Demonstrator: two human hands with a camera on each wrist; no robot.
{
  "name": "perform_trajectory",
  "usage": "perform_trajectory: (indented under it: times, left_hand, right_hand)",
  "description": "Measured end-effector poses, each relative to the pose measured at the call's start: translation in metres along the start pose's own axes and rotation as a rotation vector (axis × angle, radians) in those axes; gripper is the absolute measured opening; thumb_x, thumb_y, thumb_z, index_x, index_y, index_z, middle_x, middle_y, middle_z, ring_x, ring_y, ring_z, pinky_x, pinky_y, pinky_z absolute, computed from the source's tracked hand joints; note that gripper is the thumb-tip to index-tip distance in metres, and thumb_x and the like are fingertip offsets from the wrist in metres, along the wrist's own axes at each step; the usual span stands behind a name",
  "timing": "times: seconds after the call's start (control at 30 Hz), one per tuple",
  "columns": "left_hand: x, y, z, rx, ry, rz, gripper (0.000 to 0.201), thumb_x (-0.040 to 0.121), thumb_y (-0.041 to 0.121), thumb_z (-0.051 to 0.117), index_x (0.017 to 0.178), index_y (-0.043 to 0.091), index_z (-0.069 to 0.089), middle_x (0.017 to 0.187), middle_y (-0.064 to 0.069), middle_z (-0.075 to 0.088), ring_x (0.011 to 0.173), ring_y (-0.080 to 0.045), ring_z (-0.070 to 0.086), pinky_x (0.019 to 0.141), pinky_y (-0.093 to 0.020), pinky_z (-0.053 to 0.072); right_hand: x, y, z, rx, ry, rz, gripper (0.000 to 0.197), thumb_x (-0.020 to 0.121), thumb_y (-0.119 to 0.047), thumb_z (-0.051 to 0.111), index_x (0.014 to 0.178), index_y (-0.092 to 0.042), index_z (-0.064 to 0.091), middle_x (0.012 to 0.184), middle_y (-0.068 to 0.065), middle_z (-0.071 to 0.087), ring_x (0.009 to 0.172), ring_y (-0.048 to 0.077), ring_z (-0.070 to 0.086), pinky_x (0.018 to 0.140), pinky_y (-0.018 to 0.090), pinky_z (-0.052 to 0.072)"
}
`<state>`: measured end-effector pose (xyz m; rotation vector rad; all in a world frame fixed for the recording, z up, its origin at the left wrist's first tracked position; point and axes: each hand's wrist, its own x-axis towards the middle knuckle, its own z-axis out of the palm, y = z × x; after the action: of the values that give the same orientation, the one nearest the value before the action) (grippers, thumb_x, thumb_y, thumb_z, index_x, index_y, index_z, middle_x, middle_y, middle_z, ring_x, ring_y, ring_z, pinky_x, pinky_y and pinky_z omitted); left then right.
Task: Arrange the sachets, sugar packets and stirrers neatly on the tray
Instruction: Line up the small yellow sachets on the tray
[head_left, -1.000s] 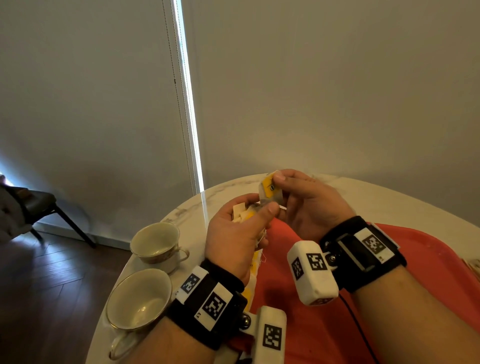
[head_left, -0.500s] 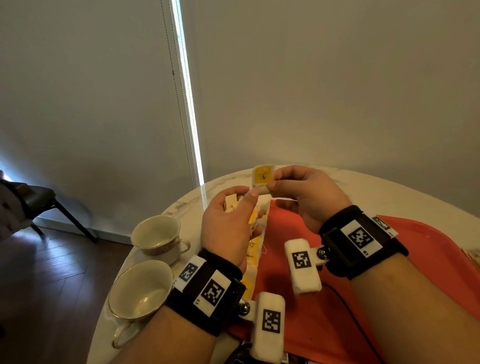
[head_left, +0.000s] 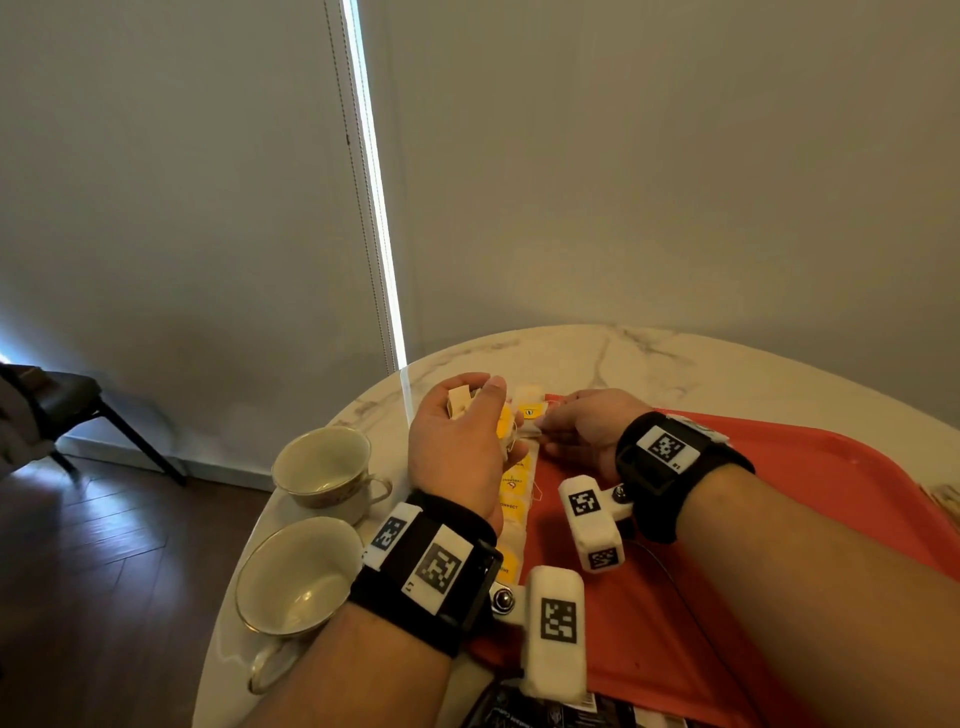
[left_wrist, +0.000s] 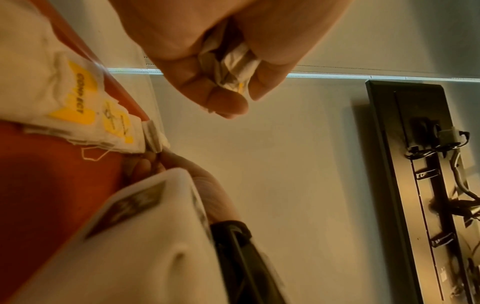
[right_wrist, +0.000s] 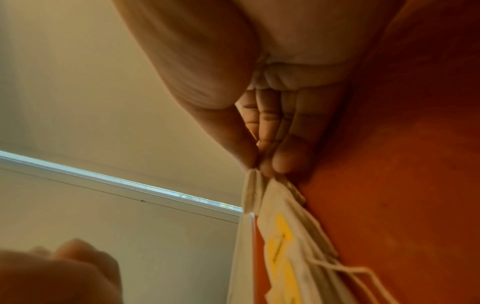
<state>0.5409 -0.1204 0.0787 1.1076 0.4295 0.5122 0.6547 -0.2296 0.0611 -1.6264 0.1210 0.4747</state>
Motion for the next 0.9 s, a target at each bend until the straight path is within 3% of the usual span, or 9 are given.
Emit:
perform_trajectory:
  times: [0.17, 0.27, 0.37, 0.47, 0.6, 0.7, 0.77, 0.83, 0.9]
  left_hand:
    - [0.000, 0.001, 0.002, -0.050, -0.021, -0.081, 0.007, 0.099, 0.026, 0.069, 0.103, 0.020, 0.070, 0.103, -0.014, 0.071, 0.073, -0.021, 0.070, 0.053, -0.028, 0.055]
    - [-0.003, 0.002, 0.003, -0.102, -0.065, -0.114, 0.019, 0.103, 0.031, 0.063, 0.109, 0.013, 0.067, 0.074, -0.008, 0.071, 0.063, -0.020, 0.069, 0.049, -0.028, 0.054]
    - [-0.005, 0.003, 0.006, -0.124, -0.082, -0.148, 0.026, 0.106, 0.034, 0.058, 0.108, 0.009, 0.064, 0.058, -0.005, 0.068, 0.056, -0.021, 0.066, 0.047, -0.027, 0.054]
    - [-0.008, 0.006, 0.007, -0.127, -0.085, -0.233, 0.031, 0.105, 0.038, 0.058, 0.112, 0.009, 0.066, 0.068, -0.012, 0.071, 0.061, -0.026, 0.066, 0.043, -0.025, 0.049]
    - [-0.017, 0.010, 0.008, -0.109, -0.116, -0.294, 0.036, 0.106, 0.041, 0.055, 0.113, 0.009, 0.069, 0.068, -0.009, 0.071, 0.047, -0.019, 0.063, 0.040, -0.021, 0.042]
    - [-0.018, 0.010, 0.006, -0.120, -0.105, -0.329, 0.034, 0.104, 0.042, 0.056, 0.105, 0.011, 0.072, 0.081, -0.012, 0.073, 0.052, -0.020, 0.062, 0.042, -0.024, 0.044]
    - [-0.016, 0.009, 0.006, -0.113, -0.097, -0.310, 0.030, 0.103, 0.038, 0.057, 0.103, 0.012, 0.073, 0.084, -0.014, 0.073, 0.055, -0.023, 0.063, 0.048, -0.027, 0.048]
    - [-0.017, 0.010, 0.007, -0.123, -0.098, -0.273, 0.023, 0.102, 0.030, 0.059, 0.108, 0.012, 0.071, 0.077, -0.012, 0.074, 0.052, -0.022, 0.064, 0.054, -0.030, 0.050]
    - [-0.017, 0.009, 0.008, -0.124, -0.114, -0.228, 0.017, 0.104, 0.023, 0.056, 0.108, 0.013, 0.068, 0.069, -0.008, 0.074, 0.050, -0.021, 0.065, 0.057, -0.031, 0.050]
  right_hand:
    - [0.004, 0.001, 0.001, -0.063, -0.005, 0.002, 0.010, 0.085, 0.005, 0.073, 0.093, 0.001, 0.070, 0.097, 0.025, 0.072, 0.073, 0.025, 0.067, 0.063, 0.031, 0.060]
    - [-0.003, -0.004, -0.002, -0.102, 0.014, -0.034, 0.017, 0.089, -0.003, 0.072, 0.104, 0.004, 0.071, 0.100, 0.023, 0.071, 0.078, 0.026, 0.065, 0.065, 0.032, 0.055]
    - [-0.025, -0.016, -0.011, -0.139, 0.049, -0.184, 0.013, 0.088, -0.020, 0.076, 0.096, -0.010, 0.076, 0.092, 0.010, 0.072, 0.073, 0.019, 0.061, 0.063, 0.033, 0.048]
    - [-0.057, -0.024, -0.018, -0.214, -0.050, -0.348, 0.014, 0.083, -0.029, 0.081, 0.093, -0.020, 0.080, 0.090, -0.001, 0.074, 0.076, 0.014, 0.058, 0.064, 0.031, 0.044]
    - [-0.087, -0.026, -0.015, -0.402, -0.253, -0.588, 0.027, 0.081, -0.017, 0.083, 0.103, -0.033, 0.079, 0.102, -0.006, 0.072, 0.075, 0.011, 0.059, 0.067, 0.025, 0.051]
    - [-0.089, -0.024, -0.014, -0.555, -0.222, -0.611, 0.026, 0.080, -0.018, 0.084, 0.101, -0.032, 0.078, 0.077, -0.015, 0.069, 0.064, 0.005, 0.057, 0.062, 0.017, 0.048]
    - [-0.086, -0.023, -0.016, -0.578, -0.168, -0.621, 0.019, 0.078, -0.024, 0.085, 0.094, -0.030, 0.077, 0.067, -0.011, 0.064, 0.060, 0.004, 0.053, 0.059, 0.020, 0.045]
    - [-0.083, -0.023, -0.020, -0.546, -0.137, -0.651, 0.014, 0.078, -0.025, 0.086, 0.089, -0.028, 0.077, 0.070, -0.005, 0.065, 0.062, 0.006, 0.055, 0.063, 0.021, 0.047]
    - [-0.079, -0.023, -0.023, -0.480, -0.174, -0.676, 0.011, 0.082, -0.022, 0.084, 0.090, -0.026, 0.078, 0.081, -0.003, 0.074, 0.074, 0.012, 0.067, 0.077, 0.026, 0.055]
